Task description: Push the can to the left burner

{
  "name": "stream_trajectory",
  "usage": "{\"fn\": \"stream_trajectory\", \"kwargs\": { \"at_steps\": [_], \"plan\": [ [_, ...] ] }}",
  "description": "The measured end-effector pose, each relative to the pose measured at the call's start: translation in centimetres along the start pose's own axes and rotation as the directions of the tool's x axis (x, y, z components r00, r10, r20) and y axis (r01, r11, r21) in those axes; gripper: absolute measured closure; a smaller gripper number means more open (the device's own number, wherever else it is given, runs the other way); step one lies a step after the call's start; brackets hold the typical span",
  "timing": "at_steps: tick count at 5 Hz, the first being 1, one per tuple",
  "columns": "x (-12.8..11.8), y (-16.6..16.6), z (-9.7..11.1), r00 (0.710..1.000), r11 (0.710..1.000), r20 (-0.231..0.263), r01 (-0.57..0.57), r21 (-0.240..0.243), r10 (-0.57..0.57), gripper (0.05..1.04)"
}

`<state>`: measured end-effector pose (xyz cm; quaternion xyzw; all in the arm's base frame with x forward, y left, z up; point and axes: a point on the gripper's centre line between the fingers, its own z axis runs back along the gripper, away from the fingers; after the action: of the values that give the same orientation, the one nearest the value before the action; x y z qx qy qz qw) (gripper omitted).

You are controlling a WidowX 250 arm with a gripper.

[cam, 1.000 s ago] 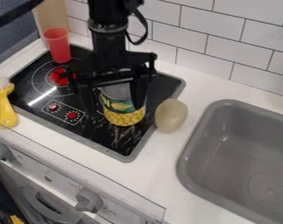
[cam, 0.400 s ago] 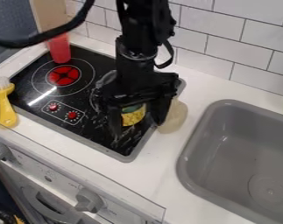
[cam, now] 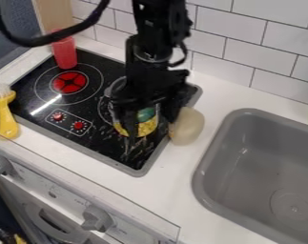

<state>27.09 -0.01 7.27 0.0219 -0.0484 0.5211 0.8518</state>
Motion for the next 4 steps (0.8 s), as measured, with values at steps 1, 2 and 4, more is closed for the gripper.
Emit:
{"fn": "stream_trajectory", "kwargs": {
  "at_steps": [1,2,4],
  "plan": [
    [1.4,-0.7,-0.2,0.999,0.999,0.0,-0.042,-0.008,0.042,0.083],
    [3.7,-1.0,-0.4,0.996,0.996,-0.003,-0.087,-0.007,0.087,0.083],
    [8.3,-0.4,-1.3,0.977,0.977,-0.01,-0.211,0.019,0.211,0.083]
  ]
}}
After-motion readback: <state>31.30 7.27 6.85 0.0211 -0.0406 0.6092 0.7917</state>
